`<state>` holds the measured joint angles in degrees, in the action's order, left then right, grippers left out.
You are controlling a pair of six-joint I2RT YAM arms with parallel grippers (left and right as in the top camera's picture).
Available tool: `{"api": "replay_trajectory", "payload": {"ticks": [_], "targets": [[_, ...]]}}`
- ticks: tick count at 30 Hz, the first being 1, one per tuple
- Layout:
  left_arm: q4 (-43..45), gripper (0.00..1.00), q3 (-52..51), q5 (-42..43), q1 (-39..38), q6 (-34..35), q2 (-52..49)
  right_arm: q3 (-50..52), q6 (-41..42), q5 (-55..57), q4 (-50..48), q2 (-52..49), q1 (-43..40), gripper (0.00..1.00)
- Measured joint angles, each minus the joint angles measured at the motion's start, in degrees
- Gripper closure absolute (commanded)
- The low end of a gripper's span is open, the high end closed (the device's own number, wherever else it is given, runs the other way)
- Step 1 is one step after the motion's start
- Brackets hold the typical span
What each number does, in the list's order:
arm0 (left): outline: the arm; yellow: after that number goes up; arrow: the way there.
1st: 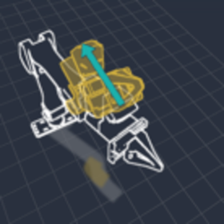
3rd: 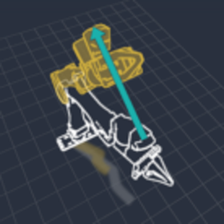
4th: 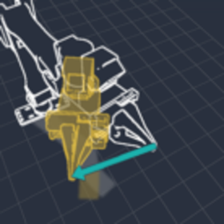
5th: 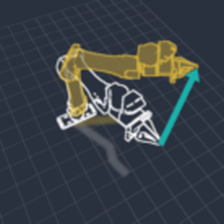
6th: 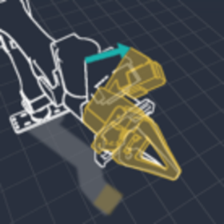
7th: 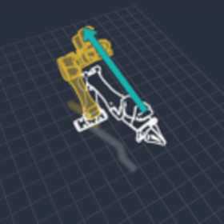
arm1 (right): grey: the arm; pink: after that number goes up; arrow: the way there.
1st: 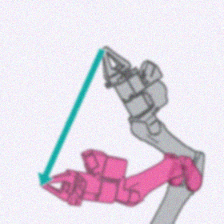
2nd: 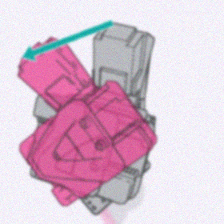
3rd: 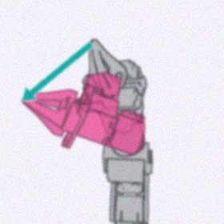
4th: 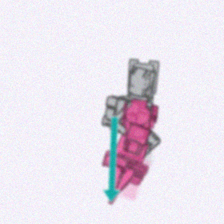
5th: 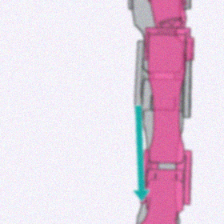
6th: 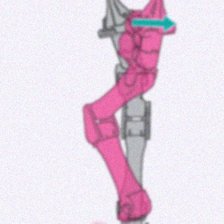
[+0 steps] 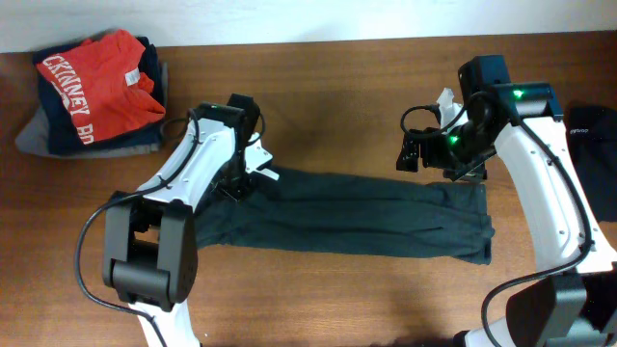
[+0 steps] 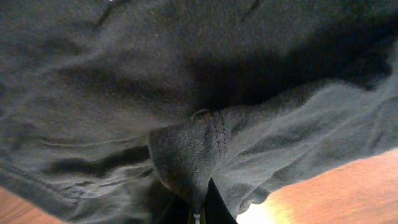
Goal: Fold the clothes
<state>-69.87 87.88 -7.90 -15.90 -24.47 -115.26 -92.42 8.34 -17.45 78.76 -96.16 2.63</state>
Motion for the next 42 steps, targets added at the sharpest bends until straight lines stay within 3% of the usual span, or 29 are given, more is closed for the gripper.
{"api": "replay_trajectory", "payload": {"ticks": [15, 21, 23, 24, 27, 31, 32, 37, 42], "targets": [[0.76, 0.96, 0.0, -7.5, -3.63, 1.31, 0.02, 0.0, 0.04, 0.0, -0.02, 0.0, 0.0, 0.01], [6.01, 0.94, 0.0, -8.2, -4.35, 1.55, 0.02, 0.0, 0.0, 0.0, 0.0, 0.0, 0.0, 0.01], [7.21, 0.85, 0.0, -8.22, -4.35, 1.51, 0.02, 0.0, 0.02, 0.0, 0.02, 0.0, 0.0, 0.01], [7.72, 0.76, 0.0, -8.22, -4.35, 1.73, 0.0, 0.0, 0.0, 0.0, 0.04, 0.0, 0.0, 0.01], [7.85, 0.73, 0.0, -8.24, -4.35, 1.9, 0.02, 0.0, 0.0, 0.0, 0.04, 0.0, 0.0, 0.01], [8.09, 0.39, 0.0, -8.22, -4.35, 2.1, 0.0, 0.0, 0.0, 0.0, 0.04, 0.0, 0.0, 0.01], [8.09, 0.35, 0.0, -8.24, -4.35, 2.1, 0.02, 0.0, -0.02, 0.0, 0.04, 0.0, 0.0, 0.01], [7.69, 0.28, 0.04, -9.14, -4.35, 2.71, 0.02, 0.0, -0.04, 0.0, 0.04, 0.0, 0.0, 0.01], [4.57, 0.18, 1.25, -13.27, -4.2, 9.31, 0.2, 0.0, -0.02, 0.0, 0.04, 0.0, 0.0, 0.01]]}}
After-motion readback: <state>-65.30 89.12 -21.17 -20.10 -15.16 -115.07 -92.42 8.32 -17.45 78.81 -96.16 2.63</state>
